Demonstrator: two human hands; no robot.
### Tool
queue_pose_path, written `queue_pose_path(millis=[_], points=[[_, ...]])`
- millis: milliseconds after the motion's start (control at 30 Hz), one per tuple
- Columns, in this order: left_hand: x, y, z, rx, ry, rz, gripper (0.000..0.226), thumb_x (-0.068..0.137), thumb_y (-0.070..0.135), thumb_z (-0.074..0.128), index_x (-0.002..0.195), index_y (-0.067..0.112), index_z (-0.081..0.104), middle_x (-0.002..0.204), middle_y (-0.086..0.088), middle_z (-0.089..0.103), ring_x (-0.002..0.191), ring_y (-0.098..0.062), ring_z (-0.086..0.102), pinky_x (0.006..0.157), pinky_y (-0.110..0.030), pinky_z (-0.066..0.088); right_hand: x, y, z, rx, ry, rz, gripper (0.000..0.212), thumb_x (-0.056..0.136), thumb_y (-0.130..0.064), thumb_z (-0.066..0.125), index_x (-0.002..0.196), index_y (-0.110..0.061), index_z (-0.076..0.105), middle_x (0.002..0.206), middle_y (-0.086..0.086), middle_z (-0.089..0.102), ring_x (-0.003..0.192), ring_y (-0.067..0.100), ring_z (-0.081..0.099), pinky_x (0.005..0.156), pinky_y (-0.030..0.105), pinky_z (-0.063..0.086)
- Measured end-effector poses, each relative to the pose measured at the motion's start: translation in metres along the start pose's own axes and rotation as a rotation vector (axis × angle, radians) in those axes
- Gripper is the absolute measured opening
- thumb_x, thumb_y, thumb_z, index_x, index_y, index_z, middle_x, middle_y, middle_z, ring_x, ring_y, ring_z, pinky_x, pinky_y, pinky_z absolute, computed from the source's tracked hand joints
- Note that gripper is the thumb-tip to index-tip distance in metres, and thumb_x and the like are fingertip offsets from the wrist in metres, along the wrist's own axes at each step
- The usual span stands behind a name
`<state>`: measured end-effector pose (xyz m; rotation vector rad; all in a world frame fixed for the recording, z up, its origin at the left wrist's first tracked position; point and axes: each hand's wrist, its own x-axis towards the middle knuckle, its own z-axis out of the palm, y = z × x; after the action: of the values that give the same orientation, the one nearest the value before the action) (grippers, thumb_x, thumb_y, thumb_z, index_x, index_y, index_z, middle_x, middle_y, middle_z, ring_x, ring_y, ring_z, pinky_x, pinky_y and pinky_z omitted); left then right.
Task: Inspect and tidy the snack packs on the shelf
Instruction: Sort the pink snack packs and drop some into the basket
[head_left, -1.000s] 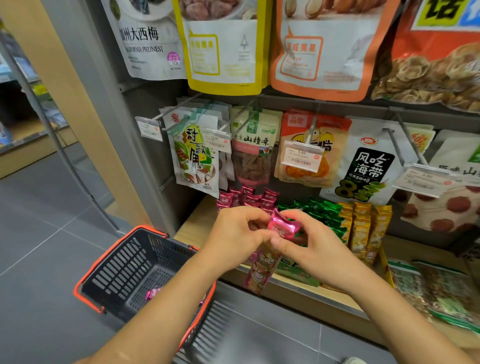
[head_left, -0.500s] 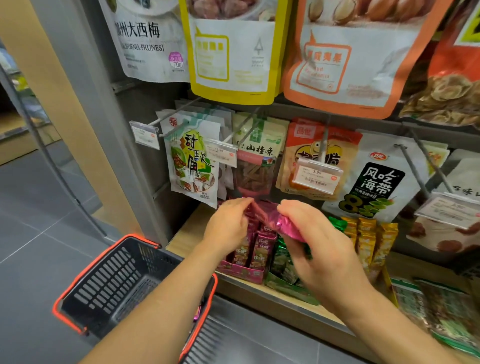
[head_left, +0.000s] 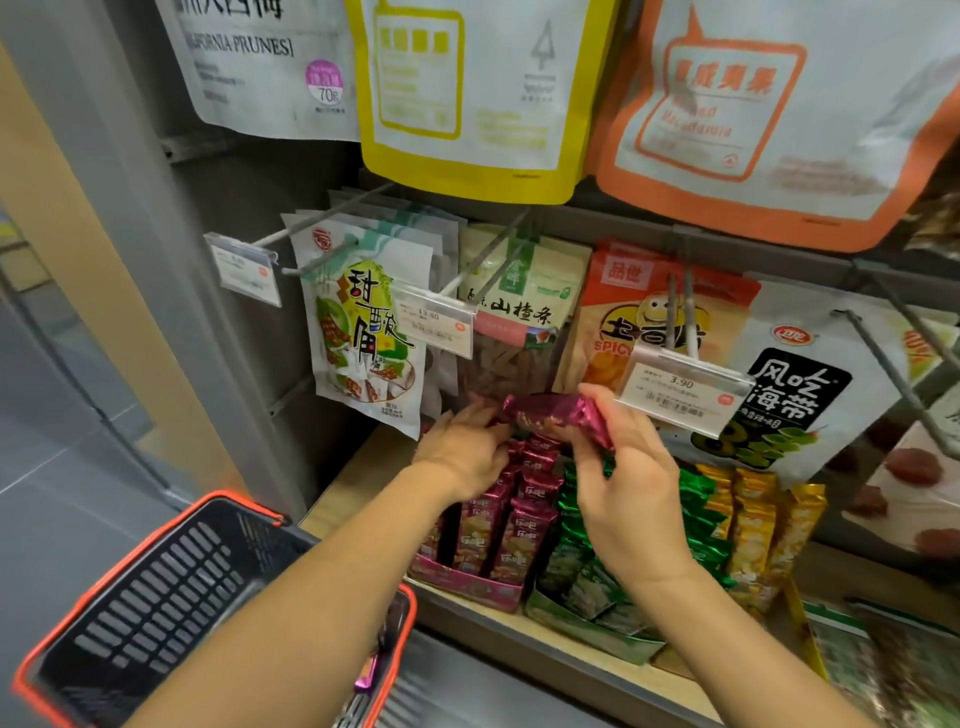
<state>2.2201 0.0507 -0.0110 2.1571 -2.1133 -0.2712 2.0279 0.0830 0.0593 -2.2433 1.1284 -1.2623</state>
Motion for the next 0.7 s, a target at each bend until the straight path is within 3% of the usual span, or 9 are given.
queue_pose_path(millis=[67, 133, 233, 333, 400, 500, 600, 700], points=[[-0.002, -0.007, 0.006, 0.035, -0.003, 0.006, 0.046, 0.1, 0.039, 0.034, 0.145, 0.03, 0.04, 0.159, 0.002, 0.024, 0.147, -0.02, 0.018, 0.118, -0.042, 0.016, 0.007, 0.004, 0.004, 0.04, -0.035, 0.08, 0.042, 0.092, -0.008, 0.061, 0.134, -0.013, 0.056, 0.121, 0.01, 0.058, 0.119, 0.018, 0.047, 0.1, 0.004, 0.023], [-0.005, -0.012, 0.009, 0.059, 0.028, -0.004, 0.044, 0.1, 0.041, 0.033, 0.141, 0.031, 0.044, 0.157, 0.002, 0.028, 0.144, -0.022, 0.024, 0.116, -0.039, 0.017, 0.016, 0.007, 0.008, 0.049, -0.04, 0.053, 0.041, 0.093, -0.008, 0.06, 0.133, -0.016, 0.057, 0.115, 0.006, 0.059, 0.114, 0.014, 0.045, 0.096, 0.002, 0.024], [-0.011, -0.014, 0.009, 0.067, 0.048, -0.038, 0.043, 0.099, 0.045, 0.034, 0.138, 0.036, 0.049, 0.155, -0.001, 0.031, 0.141, -0.025, 0.026, 0.116, -0.04, 0.019, 0.032, 0.011, 0.013, 0.035, -0.125, 0.065, 0.042, 0.095, -0.015, 0.057, 0.135, -0.025, 0.054, 0.128, 0.008, 0.059, 0.123, 0.025, 0.05, 0.105, 0.037, 0.041], [-0.015, -0.011, 0.006, 0.054, 0.023, -0.06, 0.042, 0.097, 0.051, 0.034, 0.137, 0.046, 0.047, 0.156, -0.001, 0.028, 0.142, -0.028, 0.021, 0.117, -0.045, 0.016, 0.049, 0.013, 0.015, 0.046, -0.123, 0.053, 0.043, 0.094, -0.016, 0.057, 0.134, -0.029, 0.049, 0.134, 0.005, 0.053, 0.125, 0.027, 0.047, 0.106, 0.05, 0.04], [-0.017, -0.009, 0.005, 0.081, 0.004, -0.058, 0.042, 0.096, 0.055, 0.033, 0.136, 0.052, 0.043, 0.156, 0.0, 0.027, 0.142, -0.029, 0.019, 0.118, -0.047, 0.013, 0.058, 0.014, 0.015, 0.078, -0.11, -0.009, 0.035, 0.093, -0.018, 0.058, 0.122, -0.033, 0.046, 0.119, 0.001, 0.057, 0.112, 0.023, 0.053, 0.098, 0.048, 0.045], [-0.021, -0.01, 0.003, 0.119, -0.041, -0.073, 0.041, 0.096, 0.06, 0.028, 0.136, 0.059, 0.035, 0.157, 0.002, 0.024, 0.141, -0.032, 0.015, 0.116, -0.052, 0.008, 0.06, 0.02, 0.016, 0.051, -0.034, -0.086, 0.031, 0.093, -0.017, 0.06, 0.109, -0.038, 0.044, 0.1, -0.01, 0.053, 0.095, 0.009, 0.05, 0.088, 0.031, 0.043], [-0.023, -0.015, 0.0, 0.146, -0.085, -0.088, 0.041, 0.096, 0.063, 0.024, 0.137, 0.063, 0.029, 0.158, 0.001, 0.02, 0.142, -0.035, 0.013, 0.114, -0.056, 0.005, 0.052, 0.029, 0.021, 0.036, -0.001, -0.064, 0.034, 0.092, -0.013, 0.061, 0.109, -0.039, 0.046, 0.099, -0.009, 0.049, 0.094, 0.004, 0.043, 0.088, 0.028, 0.036], [-0.026, -0.012, 0.002, 0.138, -0.075, -0.074, 0.042, 0.096, 0.061, 0.024, 0.138, 0.06, 0.028, 0.157, 0.0, 0.022, 0.141, -0.034, 0.014, 0.116, -0.056, 0.005, 0.052, 0.033, 0.033, 0.006, -0.078, -0.066, 0.03, 0.092, -0.012, 0.06, 0.115, -0.028, 0.05, 0.108, 0.001, 0.054, 0.101, 0.018, 0.05, 0.086, 0.035, 0.044]])
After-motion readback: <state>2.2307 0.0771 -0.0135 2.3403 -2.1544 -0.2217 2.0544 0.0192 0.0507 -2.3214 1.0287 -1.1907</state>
